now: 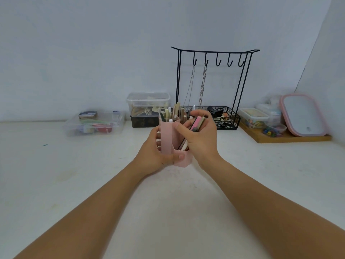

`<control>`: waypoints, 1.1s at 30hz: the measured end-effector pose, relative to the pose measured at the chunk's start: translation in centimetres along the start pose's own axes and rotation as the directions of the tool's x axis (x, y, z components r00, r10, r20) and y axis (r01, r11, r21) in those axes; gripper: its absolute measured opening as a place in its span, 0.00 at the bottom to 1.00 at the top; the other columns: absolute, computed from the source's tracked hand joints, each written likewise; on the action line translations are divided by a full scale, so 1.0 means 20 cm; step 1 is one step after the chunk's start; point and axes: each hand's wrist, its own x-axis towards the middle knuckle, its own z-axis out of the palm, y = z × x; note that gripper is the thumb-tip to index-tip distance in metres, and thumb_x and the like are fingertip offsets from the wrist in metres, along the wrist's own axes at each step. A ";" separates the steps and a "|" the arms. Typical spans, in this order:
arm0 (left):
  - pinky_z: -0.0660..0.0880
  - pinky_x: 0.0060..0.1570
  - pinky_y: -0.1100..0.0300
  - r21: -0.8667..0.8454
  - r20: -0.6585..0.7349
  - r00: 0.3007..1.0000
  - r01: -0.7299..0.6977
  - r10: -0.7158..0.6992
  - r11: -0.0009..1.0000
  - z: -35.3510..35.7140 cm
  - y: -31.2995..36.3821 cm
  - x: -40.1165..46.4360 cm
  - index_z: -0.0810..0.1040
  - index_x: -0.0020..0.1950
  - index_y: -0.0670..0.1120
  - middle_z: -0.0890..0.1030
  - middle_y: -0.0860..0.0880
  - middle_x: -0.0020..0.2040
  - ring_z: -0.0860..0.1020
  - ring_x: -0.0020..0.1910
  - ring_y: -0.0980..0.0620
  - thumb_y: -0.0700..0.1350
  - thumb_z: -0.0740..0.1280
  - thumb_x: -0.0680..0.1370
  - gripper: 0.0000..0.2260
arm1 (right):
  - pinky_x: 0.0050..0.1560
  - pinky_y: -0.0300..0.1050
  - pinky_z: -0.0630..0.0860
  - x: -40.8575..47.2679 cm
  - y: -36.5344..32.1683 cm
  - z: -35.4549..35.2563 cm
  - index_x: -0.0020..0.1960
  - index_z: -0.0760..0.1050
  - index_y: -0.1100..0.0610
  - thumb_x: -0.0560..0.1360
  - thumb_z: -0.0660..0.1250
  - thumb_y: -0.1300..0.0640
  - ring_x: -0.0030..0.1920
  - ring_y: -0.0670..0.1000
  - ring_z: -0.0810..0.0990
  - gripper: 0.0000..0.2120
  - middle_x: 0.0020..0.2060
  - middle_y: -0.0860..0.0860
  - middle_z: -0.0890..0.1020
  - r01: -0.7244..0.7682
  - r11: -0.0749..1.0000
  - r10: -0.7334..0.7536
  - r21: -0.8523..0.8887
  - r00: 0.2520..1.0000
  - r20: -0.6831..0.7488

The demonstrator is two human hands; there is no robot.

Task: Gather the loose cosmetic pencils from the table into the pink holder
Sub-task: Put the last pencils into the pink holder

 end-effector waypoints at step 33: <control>0.72 0.52 0.62 0.252 -0.089 0.996 0.006 0.018 0.968 0.00 0.03 0.00 0.63 0.79 0.57 0.70 0.48 0.62 0.74 0.58 0.51 0.55 0.81 0.68 0.43 | 0.50 0.44 0.83 0.02 0.16 -0.11 0.69 0.61 0.45 0.56 0.87 0.51 0.56 0.46 0.83 0.50 0.58 0.45 0.82 -0.267 0.957 0.288 -0.108 0.913 0.289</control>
